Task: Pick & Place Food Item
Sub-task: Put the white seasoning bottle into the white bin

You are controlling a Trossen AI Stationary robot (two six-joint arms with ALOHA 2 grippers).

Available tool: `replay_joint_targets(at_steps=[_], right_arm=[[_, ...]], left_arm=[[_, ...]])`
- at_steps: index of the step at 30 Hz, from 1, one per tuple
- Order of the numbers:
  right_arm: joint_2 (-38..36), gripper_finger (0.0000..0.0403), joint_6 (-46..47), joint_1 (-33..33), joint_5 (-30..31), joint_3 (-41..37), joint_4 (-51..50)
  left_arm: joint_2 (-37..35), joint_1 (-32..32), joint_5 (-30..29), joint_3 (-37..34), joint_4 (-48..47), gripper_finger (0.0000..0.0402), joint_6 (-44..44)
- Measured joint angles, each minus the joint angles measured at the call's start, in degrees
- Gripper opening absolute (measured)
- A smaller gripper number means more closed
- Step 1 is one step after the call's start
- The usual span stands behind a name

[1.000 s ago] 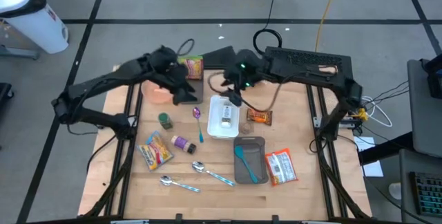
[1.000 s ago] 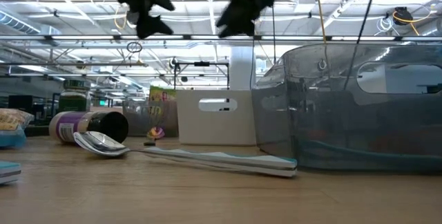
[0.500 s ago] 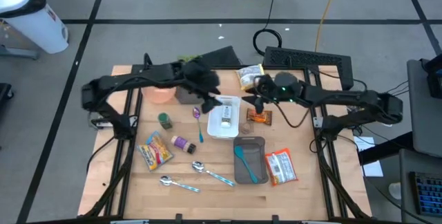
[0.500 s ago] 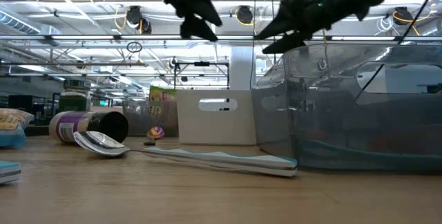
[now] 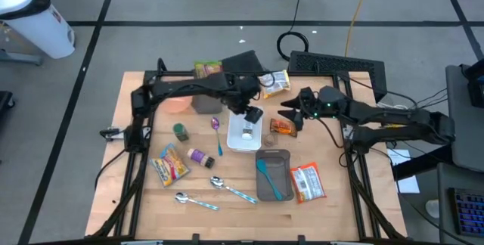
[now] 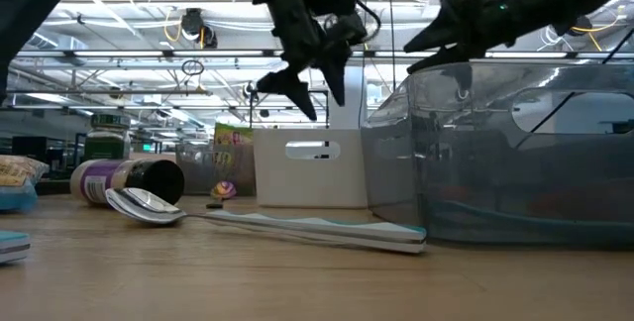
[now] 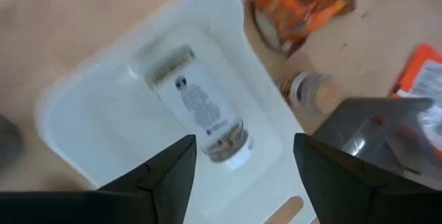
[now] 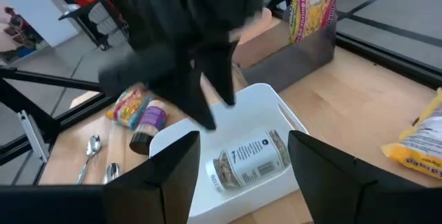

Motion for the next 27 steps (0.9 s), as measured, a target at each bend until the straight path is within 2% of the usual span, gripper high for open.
replay_joint_targets(at_steps=[4, 9, 11, 21, 27], right_arm=[[-3.7, 0.0212, 0.0, 0.0, -0.1, -2.5, 0.0], [-6.5, 0.0212, -0.6, 0.0, -1.6, -4.2, -0.4], [-6.8, 0.0212, -0.7, 0.0, -2.3, -4.2, -0.9], [-6.9, 0.0212, -0.9, -0.1, -5.7, -4.2, -1.6], [-6.9, 0.0212, -0.4, -0.1, -6.2, -4.2, -2.2]], left_arm=[[2.5, -1.5, -0.4, 0.0, -0.2, 0.0239, -5.3], [3.9, -2.2, -4.3, 0.0, 0.7, 0.0231, -10.0], [4.3, -2.2, -5.9, 0.0, 1.7, 0.0228, -11.5], [6.9, -2.1, -6.8, 0.0, 1.7, 0.0227, -14.5], [6.8, -2.1, -10.8, 0.0, 0.7, 0.0227, -16.2]])
